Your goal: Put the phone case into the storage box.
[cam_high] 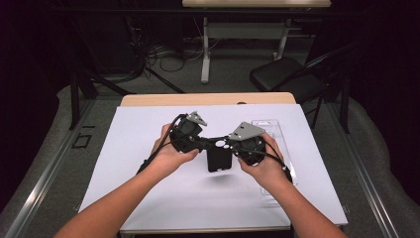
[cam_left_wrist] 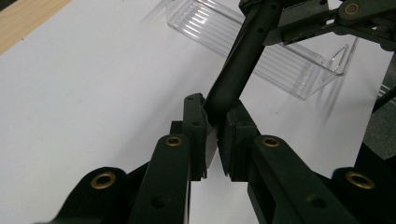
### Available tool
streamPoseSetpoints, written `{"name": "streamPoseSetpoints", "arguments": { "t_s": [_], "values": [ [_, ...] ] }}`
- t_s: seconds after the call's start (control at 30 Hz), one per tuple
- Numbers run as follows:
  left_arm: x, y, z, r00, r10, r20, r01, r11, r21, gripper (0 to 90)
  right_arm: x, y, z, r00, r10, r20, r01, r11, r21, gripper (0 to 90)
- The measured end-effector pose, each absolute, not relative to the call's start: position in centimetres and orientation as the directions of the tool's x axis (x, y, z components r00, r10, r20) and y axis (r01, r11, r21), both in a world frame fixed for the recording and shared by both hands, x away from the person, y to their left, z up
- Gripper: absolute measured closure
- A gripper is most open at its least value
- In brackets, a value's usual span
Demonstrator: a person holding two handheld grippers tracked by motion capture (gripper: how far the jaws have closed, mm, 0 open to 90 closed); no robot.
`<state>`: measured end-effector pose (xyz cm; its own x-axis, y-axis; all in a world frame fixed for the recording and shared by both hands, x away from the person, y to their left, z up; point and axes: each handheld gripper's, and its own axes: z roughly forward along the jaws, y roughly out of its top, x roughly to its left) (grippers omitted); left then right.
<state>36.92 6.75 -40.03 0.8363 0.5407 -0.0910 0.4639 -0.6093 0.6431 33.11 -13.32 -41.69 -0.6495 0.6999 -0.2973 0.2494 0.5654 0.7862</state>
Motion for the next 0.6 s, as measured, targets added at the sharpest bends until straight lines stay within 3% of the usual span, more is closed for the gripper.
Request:
{"name": "streamPoseSetpoints", "arguments": {
  "t_s": [0.6],
  "values": [
    [36.87,6.58,-40.08,0.828,0.555,-0.082,0.466,-0.598,0.652,81.9,33.27,-13.48,-41.74,-0.648,0.692,-0.318,0.223,0.572,0.79,81.6]
  ]
}}
